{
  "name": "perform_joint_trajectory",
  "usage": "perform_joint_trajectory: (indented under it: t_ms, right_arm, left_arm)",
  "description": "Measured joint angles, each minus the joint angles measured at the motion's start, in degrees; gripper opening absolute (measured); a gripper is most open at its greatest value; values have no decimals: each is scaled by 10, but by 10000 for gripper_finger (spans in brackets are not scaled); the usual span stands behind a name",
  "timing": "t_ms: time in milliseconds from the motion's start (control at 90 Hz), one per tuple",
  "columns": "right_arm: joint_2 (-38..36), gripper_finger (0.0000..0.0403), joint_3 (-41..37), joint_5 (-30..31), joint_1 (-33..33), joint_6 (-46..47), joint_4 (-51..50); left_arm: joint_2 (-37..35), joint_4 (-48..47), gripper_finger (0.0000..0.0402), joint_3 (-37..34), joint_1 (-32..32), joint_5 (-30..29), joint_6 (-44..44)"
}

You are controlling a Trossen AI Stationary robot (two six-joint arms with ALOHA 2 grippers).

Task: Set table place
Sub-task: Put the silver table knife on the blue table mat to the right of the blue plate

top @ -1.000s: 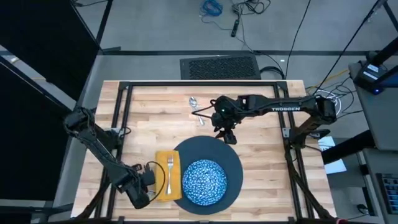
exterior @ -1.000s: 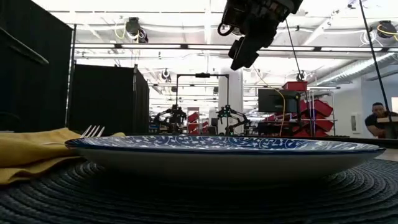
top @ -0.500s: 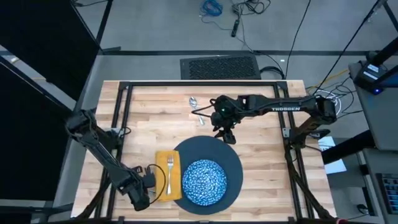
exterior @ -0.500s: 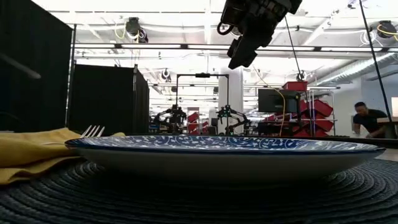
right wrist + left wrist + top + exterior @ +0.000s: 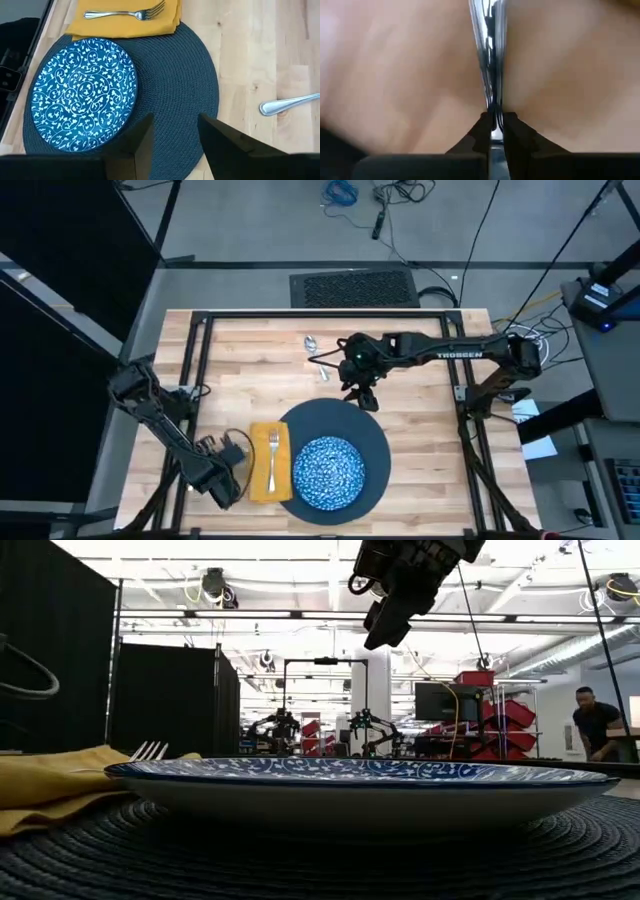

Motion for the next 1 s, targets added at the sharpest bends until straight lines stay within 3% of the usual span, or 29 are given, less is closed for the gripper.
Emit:
perform_joint_trajectory:
  t_ms: [178, 378, 744, 1000]
  right_arm:
    - [0, 141, 0, 0, 0, -7, 0]
    - [0, 141, 0, 22, -1, -16, -8]
    - [-3, 141, 0, 31, -22, -66, -35]
    - [-33, 141, 0, 31, -73, -95, -61]
  left_arm:
    - [0, -12, 1, -17, 42, -25, -35]
    - [-3, 1, 0, -44, 136, -40, -14]
    - [-1, 13, 0, -54, 356, -130, 182]
    - [-4, 135, 0, -36, 517, -172, 378]
